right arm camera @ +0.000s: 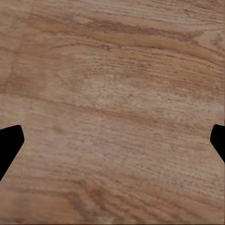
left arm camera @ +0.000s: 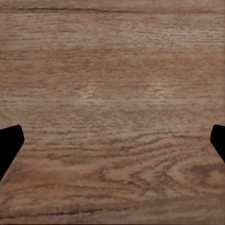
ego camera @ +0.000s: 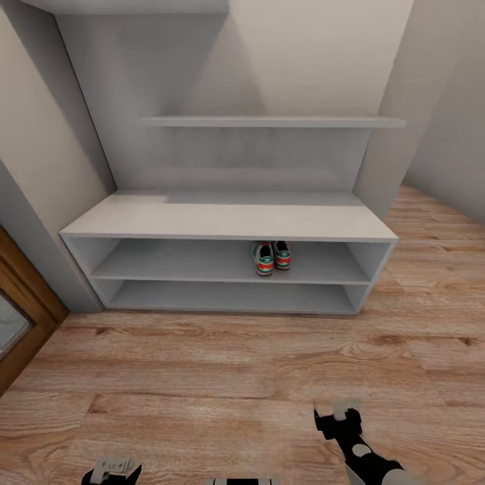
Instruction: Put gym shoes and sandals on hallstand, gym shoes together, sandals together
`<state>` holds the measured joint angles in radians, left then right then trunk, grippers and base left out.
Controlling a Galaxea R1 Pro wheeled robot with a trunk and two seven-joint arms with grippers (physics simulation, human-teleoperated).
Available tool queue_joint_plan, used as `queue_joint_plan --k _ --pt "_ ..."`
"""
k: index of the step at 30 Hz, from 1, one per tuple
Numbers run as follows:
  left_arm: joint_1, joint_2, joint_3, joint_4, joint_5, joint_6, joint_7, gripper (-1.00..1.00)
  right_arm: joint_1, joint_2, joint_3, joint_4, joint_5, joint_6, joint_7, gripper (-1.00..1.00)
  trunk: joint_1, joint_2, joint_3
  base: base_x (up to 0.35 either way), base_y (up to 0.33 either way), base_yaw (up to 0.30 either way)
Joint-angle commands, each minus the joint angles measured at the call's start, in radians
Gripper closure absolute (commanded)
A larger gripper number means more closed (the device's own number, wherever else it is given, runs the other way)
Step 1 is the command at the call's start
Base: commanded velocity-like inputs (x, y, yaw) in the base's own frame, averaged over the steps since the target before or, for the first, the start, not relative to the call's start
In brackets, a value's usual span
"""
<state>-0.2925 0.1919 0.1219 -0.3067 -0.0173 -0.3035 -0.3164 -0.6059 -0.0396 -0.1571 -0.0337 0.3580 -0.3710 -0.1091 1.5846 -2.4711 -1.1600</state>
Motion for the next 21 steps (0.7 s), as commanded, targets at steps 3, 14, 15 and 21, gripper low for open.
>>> queue_joint_plan --k 3,14,15,21 --pt "-0.001 -0.002 0.01 0.016 -0.001 -0.003 -0.008 -1.0 0.041 -0.001 -0.007 0.003 0.011 -0.075 -0.004 -1.0 0.0 0.0 -0.001 0.0 0.0 0.0" --pt "-0.001 -0.017 0.04 0.088 0.0 -0.124 0.009 -1.0 0.109 -0.003 -0.007 0.004 0.012 -0.144 -0.005 -1.0 0.0 0.0 -0.001 0.0 0.0 0.0" --pt "-0.001 -0.018 0.042 0.089 -0.001 -0.126 0.009 -1.0 0.11 -0.003 -0.008 0.004 0.012 -0.144 -0.004 -1.0 0.0 0.0 -0.001 0.0 0.0 0.0" --pt "-0.001 -0.021 0.046 0.094 -0.001 -0.127 0.01 -1.0 0.11 -0.004 -0.008 0.003 0.012 -0.144 -0.004 -1.0 0.0 0.0 -0.001 0.0 0.0 0.0"
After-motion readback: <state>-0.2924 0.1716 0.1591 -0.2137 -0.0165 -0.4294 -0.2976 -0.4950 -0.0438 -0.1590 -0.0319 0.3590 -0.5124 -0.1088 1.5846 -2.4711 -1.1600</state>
